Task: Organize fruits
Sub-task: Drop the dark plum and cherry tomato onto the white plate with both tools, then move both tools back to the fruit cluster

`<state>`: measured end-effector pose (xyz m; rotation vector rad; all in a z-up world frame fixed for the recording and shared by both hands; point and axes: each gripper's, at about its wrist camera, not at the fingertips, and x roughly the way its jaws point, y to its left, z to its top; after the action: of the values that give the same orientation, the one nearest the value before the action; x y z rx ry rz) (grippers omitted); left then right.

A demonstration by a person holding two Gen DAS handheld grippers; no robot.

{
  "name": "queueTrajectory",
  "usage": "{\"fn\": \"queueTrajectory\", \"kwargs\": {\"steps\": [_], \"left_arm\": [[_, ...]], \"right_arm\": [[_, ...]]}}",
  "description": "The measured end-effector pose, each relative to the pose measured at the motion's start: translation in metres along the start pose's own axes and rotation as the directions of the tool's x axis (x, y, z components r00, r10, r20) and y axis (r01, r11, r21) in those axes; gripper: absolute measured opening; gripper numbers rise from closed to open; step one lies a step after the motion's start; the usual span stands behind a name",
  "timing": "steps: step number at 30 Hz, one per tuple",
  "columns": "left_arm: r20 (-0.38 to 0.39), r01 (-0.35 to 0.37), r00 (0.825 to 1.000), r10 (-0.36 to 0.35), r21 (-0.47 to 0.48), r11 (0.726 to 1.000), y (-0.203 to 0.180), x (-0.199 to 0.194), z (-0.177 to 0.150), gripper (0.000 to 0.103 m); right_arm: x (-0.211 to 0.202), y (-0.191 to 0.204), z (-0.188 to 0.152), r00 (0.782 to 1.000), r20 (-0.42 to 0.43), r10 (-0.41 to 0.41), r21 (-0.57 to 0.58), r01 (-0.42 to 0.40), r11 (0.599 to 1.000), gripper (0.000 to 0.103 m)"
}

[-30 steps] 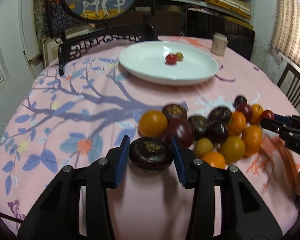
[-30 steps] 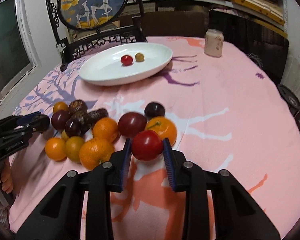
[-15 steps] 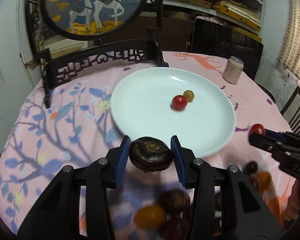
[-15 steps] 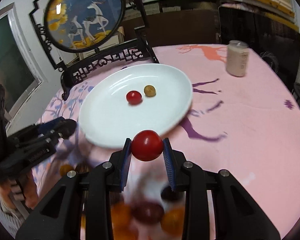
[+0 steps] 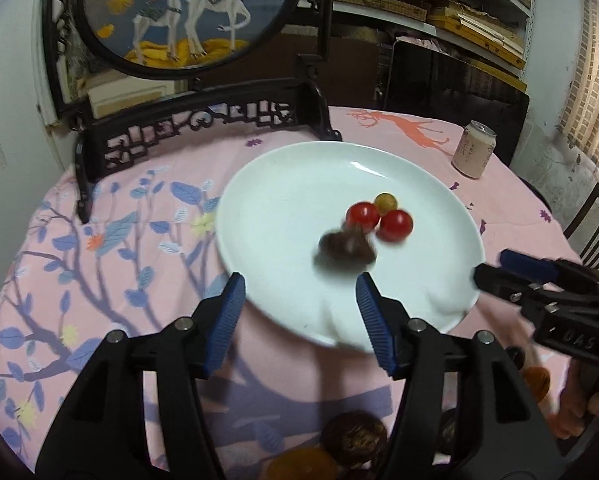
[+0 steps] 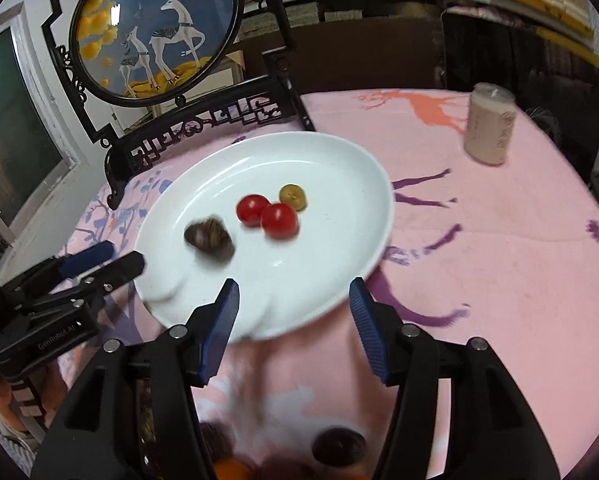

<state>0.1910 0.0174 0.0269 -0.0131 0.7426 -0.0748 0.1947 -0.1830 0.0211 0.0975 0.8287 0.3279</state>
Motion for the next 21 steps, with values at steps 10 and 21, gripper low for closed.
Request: {"fn": "queueTrajectory", "kwargs": {"steps": [10, 21], "left_arm": [[0.044, -0.081, 0.996, 0.080, 0.020, 0.997, 0.005, -0.045, -0.046, 0.079], [0.022, -0.102, 0.994, 0.103, -0.053, 0.993, 0.017, -0.076, -0.089, 0.086]], "right_arm": [[-0.054, 0.016, -0.042, 0.982, 0.128, -0.140, -0.088, 0.152, 0.984, 0.058], [-0.088, -0.010, -0.079, 0.977, 0.145, -0.153, 0.028, 0.151, 0.988, 0.058]]}}
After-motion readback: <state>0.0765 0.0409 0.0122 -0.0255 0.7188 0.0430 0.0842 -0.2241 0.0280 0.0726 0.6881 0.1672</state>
